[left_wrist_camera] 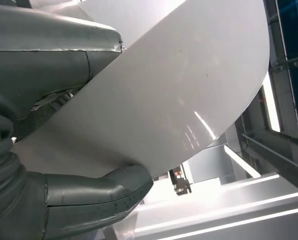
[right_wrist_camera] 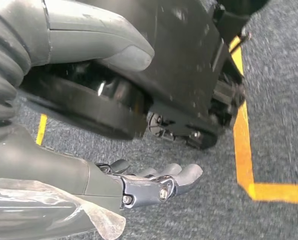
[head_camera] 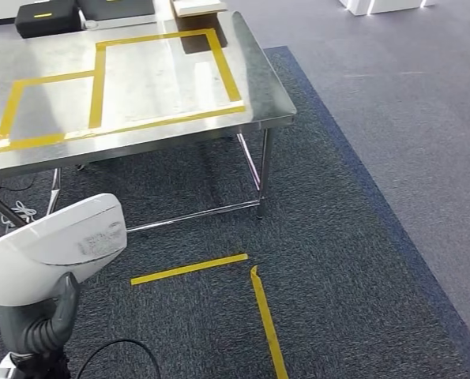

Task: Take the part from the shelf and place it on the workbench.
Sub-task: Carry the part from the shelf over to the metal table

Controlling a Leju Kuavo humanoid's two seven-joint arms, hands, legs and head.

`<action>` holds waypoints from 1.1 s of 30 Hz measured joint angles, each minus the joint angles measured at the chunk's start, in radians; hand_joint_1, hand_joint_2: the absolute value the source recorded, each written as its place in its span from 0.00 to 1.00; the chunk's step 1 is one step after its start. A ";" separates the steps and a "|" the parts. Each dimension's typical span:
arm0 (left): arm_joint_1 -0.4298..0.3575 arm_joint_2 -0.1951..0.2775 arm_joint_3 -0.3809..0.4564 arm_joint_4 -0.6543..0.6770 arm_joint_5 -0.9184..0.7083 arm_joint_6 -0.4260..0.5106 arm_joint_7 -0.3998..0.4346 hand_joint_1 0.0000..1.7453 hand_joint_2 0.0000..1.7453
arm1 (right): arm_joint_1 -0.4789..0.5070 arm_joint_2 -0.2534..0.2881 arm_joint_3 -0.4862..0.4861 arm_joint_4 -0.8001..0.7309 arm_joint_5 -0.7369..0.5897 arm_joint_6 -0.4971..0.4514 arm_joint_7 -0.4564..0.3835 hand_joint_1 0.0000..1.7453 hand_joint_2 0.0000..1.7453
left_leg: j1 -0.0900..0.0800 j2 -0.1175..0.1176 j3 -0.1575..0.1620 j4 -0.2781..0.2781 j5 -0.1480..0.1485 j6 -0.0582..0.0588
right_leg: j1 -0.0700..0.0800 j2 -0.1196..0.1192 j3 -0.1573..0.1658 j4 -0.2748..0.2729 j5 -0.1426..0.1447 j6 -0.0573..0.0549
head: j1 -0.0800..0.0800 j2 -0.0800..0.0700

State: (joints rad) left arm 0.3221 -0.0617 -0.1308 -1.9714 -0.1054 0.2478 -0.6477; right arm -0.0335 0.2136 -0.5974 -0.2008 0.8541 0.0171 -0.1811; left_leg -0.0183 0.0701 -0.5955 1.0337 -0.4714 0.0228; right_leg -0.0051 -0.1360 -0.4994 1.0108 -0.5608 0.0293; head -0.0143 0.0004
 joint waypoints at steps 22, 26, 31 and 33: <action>0.005 -0.038 0.081 -0.013 0.130 -0.006 -0.007 1.00 1.00 | -0.022 0.003 0.009 -0.003 0.015 -0.077 0.005 0.00 1.00 | 0.023 -0.082 -0.113 0.268 -0.123 -0.041 | -0.005 0.132 -0.034 -0.004 0.042 -0.037 | -0.003 0.000; -0.003 -0.041 0.090 -0.013 0.133 -0.006 -0.008 1.00 1.00 | -0.022 0.003 0.008 -0.003 0.014 -0.077 0.005 0.00 1.00 | 0.024 -0.073 -0.031 0.084 -0.008 -0.032 | -0.004 0.127 -0.014 -0.005 0.023 -0.027 | -0.003 0.000; -0.010 -0.049 0.093 -0.014 0.133 -0.006 -0.009 1.00 1.00 | -0.027 0.003 0.008 -0.004 0.014 -0.078 -0.001 0.00 1.00 | 0.017 -0.074 0.024 -0.017 -0.014 0.002 | -0.003 0.122 0.004 -0.002 0.016 0.008 | 0.000 0.000; -0.012 -0.052 0.095 -0.015 0.134 -0.006 -0.010 1.00 1.00 | -0.031 0.003 0.008 -0.005 0.014 -0.078 -0.003 0.00 1.00 | 0.020 -0.076 0.041 -0.023 -0.020 0.015 | -0.005 0.126 -0.020 0.050 -0.005 0.015 | 0.005 0.000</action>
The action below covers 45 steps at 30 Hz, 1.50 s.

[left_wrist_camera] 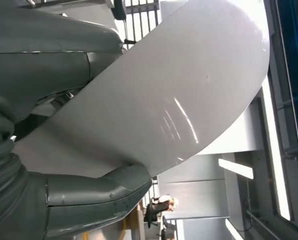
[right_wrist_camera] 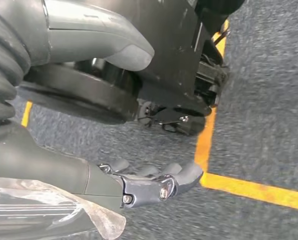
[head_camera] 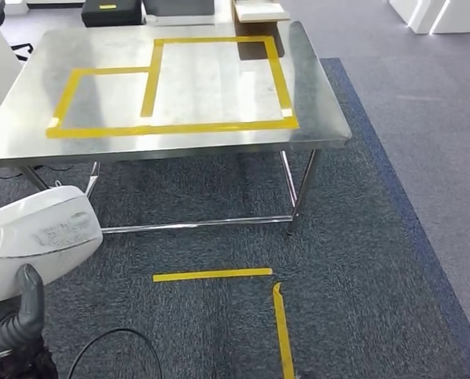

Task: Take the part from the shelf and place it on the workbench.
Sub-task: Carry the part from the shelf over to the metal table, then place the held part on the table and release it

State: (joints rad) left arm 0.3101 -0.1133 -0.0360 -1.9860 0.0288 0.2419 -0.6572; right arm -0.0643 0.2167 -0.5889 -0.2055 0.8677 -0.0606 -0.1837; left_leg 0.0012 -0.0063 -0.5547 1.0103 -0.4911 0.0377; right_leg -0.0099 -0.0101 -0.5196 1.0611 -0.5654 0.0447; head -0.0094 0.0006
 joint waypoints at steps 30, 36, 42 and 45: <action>0.017 -0.009 0.023 0.000 -0.002 -0.012 -0.004 1.00 1.00 | 0.012 0.003 -0.001 -0.006 -0.002 -0.017 -0.007 0.00 1.00 | 0.010 0.001 -0.081 0.036 0.037 -0.017 | -0.007 0.008 0.118 -0.028 -0.051 0.000 | -0.003 0.000; 0.017 -0.014 0.025 0.000 -0.002 -0.013 -0.005 1.00 1.00 | 0.018 0.003 0.000 -0.006 -0.001 -0.016 -0.007 0.00 1.00 | 0.004 -0.004 0.003 0.026 -0.021 -0.001 | 0.001 0.009 -0.118 0.191 -0.168 -0.004 | 0.005 0.000; 0.016 -0.016 0.026 -0.001 -0.003 -0.013 -0.004 1.00 1.00 | 0.019 0.004 0.000 -0.006 -0.001 -0.016 -0.008 0.00 1.00 | -0.002 -0.013 0.079 0.029 -0.082 -0.021 | 0.018 0.015 -0.101 -0.008 0.041 -0.039 | 0.007 0.000; 0.016 -0.016 0.027 -0.002 -0.006 -0.015 -0.004 1.00 1.00 | 0.015 0.004 -0.001 -0.007 -0.002 -0.016 -0.008 0.00 1.00 | -0.001 -0.011 0.093 0.064 -0.090 -0.037 | 0.013 0.015 -0.056 -0.024 0.055 -0.055 | 0.004 0.000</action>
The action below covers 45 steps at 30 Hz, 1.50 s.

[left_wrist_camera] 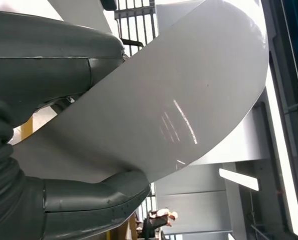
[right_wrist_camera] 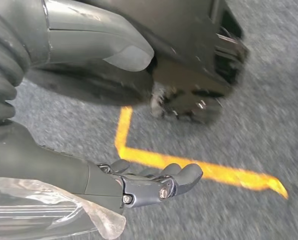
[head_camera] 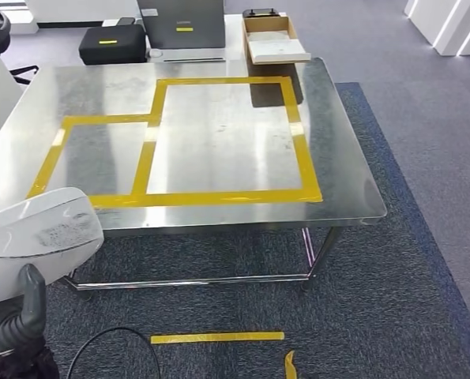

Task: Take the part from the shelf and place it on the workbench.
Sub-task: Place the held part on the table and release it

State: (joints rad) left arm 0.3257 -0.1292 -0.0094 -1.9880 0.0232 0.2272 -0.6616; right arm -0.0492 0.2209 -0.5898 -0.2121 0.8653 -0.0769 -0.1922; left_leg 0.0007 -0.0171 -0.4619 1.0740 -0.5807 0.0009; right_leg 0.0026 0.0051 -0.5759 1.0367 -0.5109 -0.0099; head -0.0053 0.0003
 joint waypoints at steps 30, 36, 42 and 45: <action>0.001 -0.007 0.003 -0.004 -0.010 -0.001 0.000 1.00 1.00 | 0.002 0.010 -0.002 0.002 -0.002 0.003 -0.006 0.00 1.00 | 0.005 0.009 -0.011 -0.046 -0.017 0.016 | 0.006 -0.006 -0.073 0.020 0.042 0.025 | 0.001 0.000; -0.003 -0.006 0.003 -0.004 -0.012 -0.001 -0.001 1.00 1.00 | -0.002 0.010 -0.002 0.000 -0.003 0.003 0.002 0.00 1.00 | 0.009 0.009 -0.084 0.087 -0.008 -0.006 | -0.002 -0.006 -0.026 -0.009 0.027 0.006 | 0.000 0.000; -0.011 0.004 0.003 0.001 -0.229 0.121 0.017 1.00 1.00 | -0.006 0.014 -0.002 0.000 0.000 0.003 0.014 0.00 1.00 | 0.019 0.012 -0.202 0.094 0.023 -0.027 | -0.016 0.000 0.069 -0.029 -0.030 0.010 | -0.003 0.000; -0.025 0.032 0.002 0.025 -0.531 0.301 0.073 1.00 1.00 | -0.007 0.014 -0.001 0.000 0.002 0.006 0.010 0.00 1.00 | 0.016 0.015 -0.186 -0.011 0.122 -0.016 | -0.014 0.003 0.081 -0.024 -0.059 0.031 | -0.004 0.000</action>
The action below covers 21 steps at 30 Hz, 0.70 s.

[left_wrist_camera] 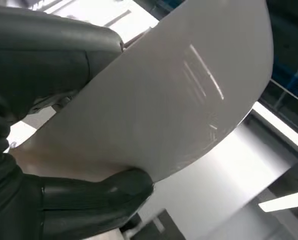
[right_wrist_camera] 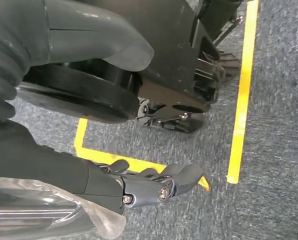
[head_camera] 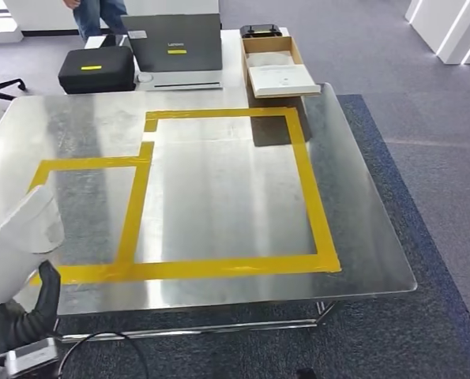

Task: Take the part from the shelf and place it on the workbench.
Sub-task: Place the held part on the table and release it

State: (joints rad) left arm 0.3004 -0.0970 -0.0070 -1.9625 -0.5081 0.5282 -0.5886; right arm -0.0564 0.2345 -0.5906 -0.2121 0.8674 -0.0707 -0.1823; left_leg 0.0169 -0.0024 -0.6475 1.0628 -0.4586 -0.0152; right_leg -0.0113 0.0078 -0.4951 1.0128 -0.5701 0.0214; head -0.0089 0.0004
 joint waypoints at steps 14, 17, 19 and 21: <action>-0.101 0.103 0.155 0.145 -0.902 0.162 0.293 1.00 1.00 | -0.015 -0.003 0.016 0.000 0.017 0.036 0.011 0.00 1.00 | -0.005 -0.003 0.014 -0.007 -0.005 0.029 | 0.000 -0.006 0.033 -0.040 -0.017 0.004 | 0.000 0.000; -0.110 0.130 0.170 0.166 -0.910 0.162 0.304 1.00 1.00 | -0.017 -0.003 0.022 0.000 0.019 0.039 0.012 0.00 1.00 | -0.005 -0.003 0.016 -0.007 -0.006 0.029 | 0.000 -0.006 0.035 -0.041 -0.018 0.010 | 0.000 0.000; -0.114 0.144 0.177 0.177 -0.911 0.162 0.306 1.00 1.00 | -0.017 -0.003 0.025 0.000 0.019 0.040 0.013 0.00 1.00 | -0.005 -0.003 0.017 -0.007 -0.006 0.029 | 0.000 -0.006 0.035 -0.041 -0.017 0.012 | 0.000 0.000; -0.120 0.158 0.181 0.193 -0.921 0.162 0.322 1.00 1.00 | -0.017 -0.003 0.027 0.000 0.020 0.044 0.015 0.00 1.00 | -0.005 -0.003 0.019 -0.008 -0.006 0.029 | 0.000 -0.006 0.035 -0.041 -0.017 0.012 | 0.000 0.000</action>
State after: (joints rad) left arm 0.1803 0.0615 0.1738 -1.7695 -1.4288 0.6907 -0.2666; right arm -0.0735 0.2316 -0.5633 -0.2121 0.8871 -0.0270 -0.1673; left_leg 0.0120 -0.0049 -0.6290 1.0545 -0.4646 0.0136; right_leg -0.0112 0.0018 -0.4596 0.9720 -0.5874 0.0331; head -0.0092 0.0004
